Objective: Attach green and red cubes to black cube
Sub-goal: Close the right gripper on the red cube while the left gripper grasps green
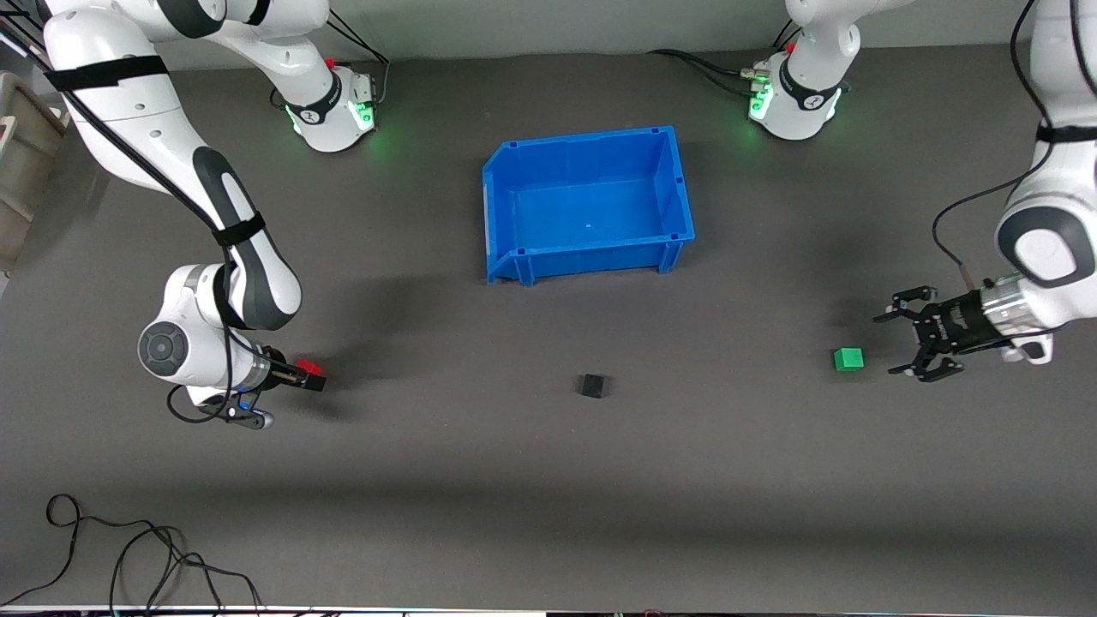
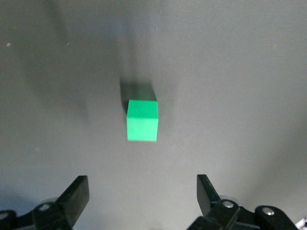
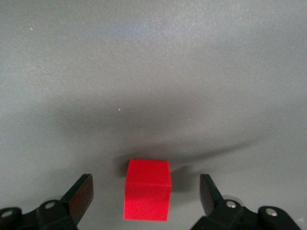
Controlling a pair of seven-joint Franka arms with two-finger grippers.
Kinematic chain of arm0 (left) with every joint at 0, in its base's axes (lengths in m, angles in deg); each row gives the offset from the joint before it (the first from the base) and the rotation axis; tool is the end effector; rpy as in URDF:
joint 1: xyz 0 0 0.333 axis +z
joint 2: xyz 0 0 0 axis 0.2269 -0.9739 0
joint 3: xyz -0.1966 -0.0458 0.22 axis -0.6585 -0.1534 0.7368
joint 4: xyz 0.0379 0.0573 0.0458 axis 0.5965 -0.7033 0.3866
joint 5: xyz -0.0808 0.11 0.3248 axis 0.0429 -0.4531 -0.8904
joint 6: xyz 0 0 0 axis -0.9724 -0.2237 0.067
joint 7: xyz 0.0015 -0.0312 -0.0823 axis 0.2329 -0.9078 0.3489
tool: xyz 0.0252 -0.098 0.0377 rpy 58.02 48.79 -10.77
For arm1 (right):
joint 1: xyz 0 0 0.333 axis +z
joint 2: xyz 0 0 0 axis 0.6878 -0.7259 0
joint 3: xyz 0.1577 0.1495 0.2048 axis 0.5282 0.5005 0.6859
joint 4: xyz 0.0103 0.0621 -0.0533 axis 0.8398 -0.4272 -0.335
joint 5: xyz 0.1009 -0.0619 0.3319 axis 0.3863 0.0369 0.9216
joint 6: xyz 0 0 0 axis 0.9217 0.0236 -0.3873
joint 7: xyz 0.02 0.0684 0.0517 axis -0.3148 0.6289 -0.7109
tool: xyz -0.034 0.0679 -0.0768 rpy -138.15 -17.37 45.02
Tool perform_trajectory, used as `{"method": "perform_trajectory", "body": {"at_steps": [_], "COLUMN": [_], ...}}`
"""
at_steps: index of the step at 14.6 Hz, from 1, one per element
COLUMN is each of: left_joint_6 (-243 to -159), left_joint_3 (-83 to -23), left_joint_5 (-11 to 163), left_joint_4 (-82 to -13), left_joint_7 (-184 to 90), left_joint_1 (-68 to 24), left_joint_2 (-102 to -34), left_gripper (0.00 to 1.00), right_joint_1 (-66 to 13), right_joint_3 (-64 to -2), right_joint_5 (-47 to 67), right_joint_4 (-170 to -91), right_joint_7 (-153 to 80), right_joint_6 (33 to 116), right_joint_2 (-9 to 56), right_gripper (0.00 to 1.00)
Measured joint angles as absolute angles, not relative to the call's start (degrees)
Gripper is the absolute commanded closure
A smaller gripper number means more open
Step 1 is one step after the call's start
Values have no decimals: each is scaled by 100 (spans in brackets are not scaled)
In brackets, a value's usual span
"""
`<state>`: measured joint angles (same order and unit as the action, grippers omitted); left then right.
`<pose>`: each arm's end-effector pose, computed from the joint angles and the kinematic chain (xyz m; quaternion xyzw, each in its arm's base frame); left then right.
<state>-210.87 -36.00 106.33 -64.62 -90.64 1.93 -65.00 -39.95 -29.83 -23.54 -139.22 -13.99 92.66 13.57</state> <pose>0.5354 0.1114 0.2536 0.6699 0.6917 -0.1711 0.2086 0.5852 0.0132 0.2053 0.9852 -0.1594 -0.0636 0.0036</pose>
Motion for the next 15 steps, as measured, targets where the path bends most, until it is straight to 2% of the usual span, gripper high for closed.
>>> {"method": "perform_trajectory", "body": {"at_steps": [2, 6, 11, 13, 14, 15], "left_joint_6": [-21191, -21367, -21584, -21633, -21638, -21639], "left_joint_3": [-3620, -3622, -3603, -3599, -3596, -3596], "left_joint_5": [10684, 10795, 10899, 10921, 10954, 10986], "left_joint_4": [-6467, -6480, -6524, -6523, -6523, -6522], "left_joint_7": [-8884, -8521, -8177, -8130, -8118, -8113], "left_joint_1": [145, 133, 147, 155, 156, 156], "left_joint_2": [-6729, -6981, -7203, -7272, -7280, -7279], "left_gripper": [0, 0, 0, 0, 7, 31], "right_joint_1": [-3996, -4005, -4015, -4017, -4017, -4017], "right_joint_3": [-2985, -2997, -3005, -3007, -3007, -3008], "right_joint_5": [-2352, -2350, -2349, -2321, -2247, -2142], "right_joint_4": [-13923, -13922, -13922, -13922, -13922, -13922], "right_joint_7": [-1397, -1389, -1379, -1372, -1371, -1371], "right_joint_6": [9267, 9269, 9301, 9318, 9332, 9353], "right_joint_2": [1301, 1266, 1255, 1243, 1236, 1229], "right_gripper": [7, 27, 35, 35, 35, 35]}}
